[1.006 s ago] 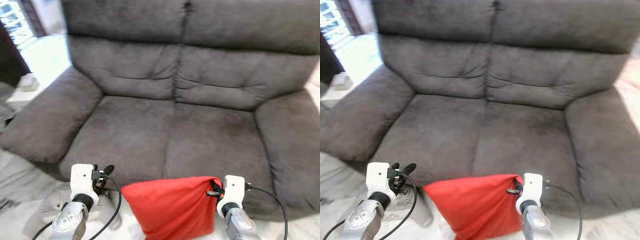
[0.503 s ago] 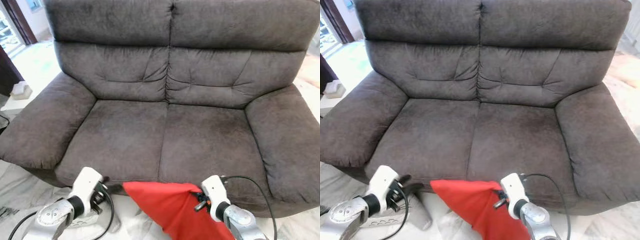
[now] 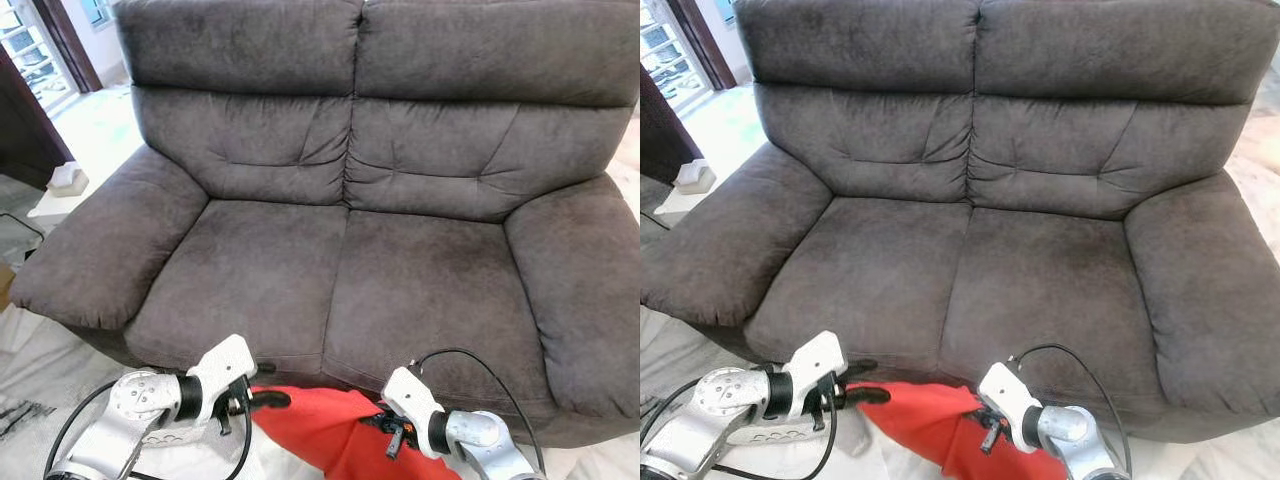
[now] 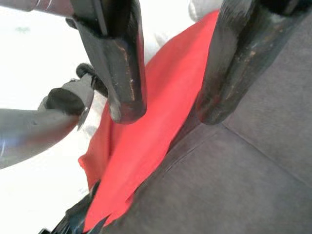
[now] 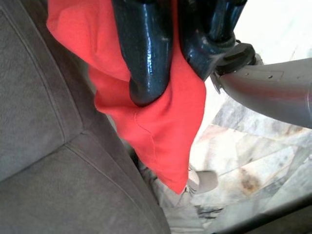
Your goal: Move the pillow to the sofa from floor
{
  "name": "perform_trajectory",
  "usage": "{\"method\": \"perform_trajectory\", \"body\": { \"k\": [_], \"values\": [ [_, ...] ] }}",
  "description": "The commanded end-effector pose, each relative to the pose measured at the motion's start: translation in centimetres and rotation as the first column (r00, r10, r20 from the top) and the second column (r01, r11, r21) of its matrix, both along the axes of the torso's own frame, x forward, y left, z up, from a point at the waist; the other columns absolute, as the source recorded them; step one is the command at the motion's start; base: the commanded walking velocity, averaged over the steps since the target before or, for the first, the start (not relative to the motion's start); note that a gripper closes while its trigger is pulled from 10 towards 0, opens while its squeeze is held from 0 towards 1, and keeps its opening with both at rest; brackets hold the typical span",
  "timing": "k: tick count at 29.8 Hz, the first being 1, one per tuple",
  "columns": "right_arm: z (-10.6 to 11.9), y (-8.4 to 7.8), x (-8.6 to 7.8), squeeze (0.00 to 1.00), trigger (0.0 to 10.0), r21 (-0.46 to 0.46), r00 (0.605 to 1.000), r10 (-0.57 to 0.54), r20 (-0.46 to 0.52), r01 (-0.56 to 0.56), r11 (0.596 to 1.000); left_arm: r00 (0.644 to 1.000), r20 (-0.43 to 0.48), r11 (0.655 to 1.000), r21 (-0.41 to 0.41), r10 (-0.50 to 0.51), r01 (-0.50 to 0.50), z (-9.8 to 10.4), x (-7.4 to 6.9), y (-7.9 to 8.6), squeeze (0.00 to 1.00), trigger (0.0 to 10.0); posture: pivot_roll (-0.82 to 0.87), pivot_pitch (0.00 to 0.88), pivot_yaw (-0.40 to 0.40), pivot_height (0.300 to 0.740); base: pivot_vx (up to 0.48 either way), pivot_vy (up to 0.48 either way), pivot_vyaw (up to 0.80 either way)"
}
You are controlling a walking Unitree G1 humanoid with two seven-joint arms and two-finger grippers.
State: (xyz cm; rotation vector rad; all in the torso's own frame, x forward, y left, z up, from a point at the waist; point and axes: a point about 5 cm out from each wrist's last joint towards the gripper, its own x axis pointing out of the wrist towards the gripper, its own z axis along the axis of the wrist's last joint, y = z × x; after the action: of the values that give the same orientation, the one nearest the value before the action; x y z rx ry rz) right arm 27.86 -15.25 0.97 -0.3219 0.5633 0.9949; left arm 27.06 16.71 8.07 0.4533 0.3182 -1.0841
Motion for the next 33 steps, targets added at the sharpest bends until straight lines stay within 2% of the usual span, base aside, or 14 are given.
{"method": "perform_trajectory", "body": {
  "k": [1, 5, 9, 14, 18, 19, 27, 31, 32, 33],
  "values": [
    [1.1, 1.0, 0.5, 0.00, 10.0, 0.022, 0.997, 0.066, 0.043, -0.067, 0.998, 0.999, -0.017, 0.998, 0.057, -0.041, 0.042, -0.4, -0.2, 0.6, 0.00, 10.0, 0.06, 0.121, 0.081, 0.740, 0.000, 0.000, 0.00],
    [1.9, 0.9, 0.9, 0.00, 10.0, 0.036, 0.995, 0.095, 0.043, -0.097, 0.995, 0.992, -0.054, 0.988, 0.093, -0.117, 0.122, -0.9, -0.8, 0.6, 0.00, 10.0, 0.06, 0.121, 0.081, 0.740, 0.000, 0.000, 0.00],
    [2.5, 1.1, 1.2, 0.00, 10.0, 0.048, 0.990, 0.133, 0.053, -0.135, 0.990, 0.991, -0.033, 0.984, 0.119, -0.132, 0.135, -1.1, -0.6, 0.6, 0.00, 10.0, 0.06, 0.116, 0.082, 0.740, 0.000, 0.000, 0.00],
    [3.5, 1.2, 0.8, 0.00, 10.0, 0.038, 0.964, 0.262, 0.043, -0.263, 0.964, 0.987, -0.011, 0.972, 0.175, -0.160, 0.159, -1.7, -0.4, 0.6, 0.00, 10.0, 0.05, 0.104, 0.086, 0.740, 0.000, 0.000, 0.00],
    [4.1, 1.4, 0.9, 0.00, 10.0, 0.025, 0.952, 0.301, 0.049, -0.303, 0.953, 0.987, 0.017, 0.970, 0.188, -0.159, 0.153, -1.9, 0.0, 0.4, 0.00, 10.0, 0.05, 0.094, 0.088, 0.740, 0.000, 0.000, 0.00],
    [4.4, 1.5, 0.9, 0.00, 10.0, 0.026, 0.948, 0.314, 0.054, -0.316, 0.948, 0.986, 0.007, 0.970, 0.185, -0.164, 0.160, -2.1, -0.1, 0.3, 1.00, 10.0, 0.04, 0.087, 0.089, 0.740, 0.000, 0.000, 0.00],
    [5.9, 2.1, 0.8, 0.00, 10.0, 0.028, 0.920, 0.386, 0.071, -0.389, 0.921, 0.977, -0.018, 0.963, 0.166, -0.215, 0.215, -2.6, -0.4, -0.3, 1.00, 10.0, 0.04, 0.078, 0.090, 0.740, 0.000, 0.000, 0.00],
    [6.8, 2.8, 1.1, 0.00, 10.0, 0.038, 0.908, 0.406, 0.099, -0.411, 0.911, 0.970, -0.046, 0.952, 0.186, -0.238, 0.242, -3.1, -0.7, -0.4, 1.00, 10.0, 0.04, 0.083, 0.091, 0.740, 0.000, 0.000, 0.00],
    [7.1, 2.9, 1.1, 0.00, 10.0, 0.038, 0.905, 0.412, 0.104, -0.418, 0.908, 0.971, -0.053, 0.955, 0.175, -0.233, 0.239, -3.2, -0.7, -0.5, 0.35, 10.0, 0.03, 0.086, 0.093, 0.740, 0.000, 0.000, 0.00],
    [7.4, 3.0, 1.1, 0.00, 10.0, 0.039, 0.901, 0.419, 0.112, -0.426, 0.904, 0.972, -0.062, 0.959, 0.161, -0.227, 0.234, -3.3, -0.8, -0.6, 0.00, 10.0, 0.03, 0.086, 0.093, 0.740, 0.000, 0.000, 0.00]
  ]
}}
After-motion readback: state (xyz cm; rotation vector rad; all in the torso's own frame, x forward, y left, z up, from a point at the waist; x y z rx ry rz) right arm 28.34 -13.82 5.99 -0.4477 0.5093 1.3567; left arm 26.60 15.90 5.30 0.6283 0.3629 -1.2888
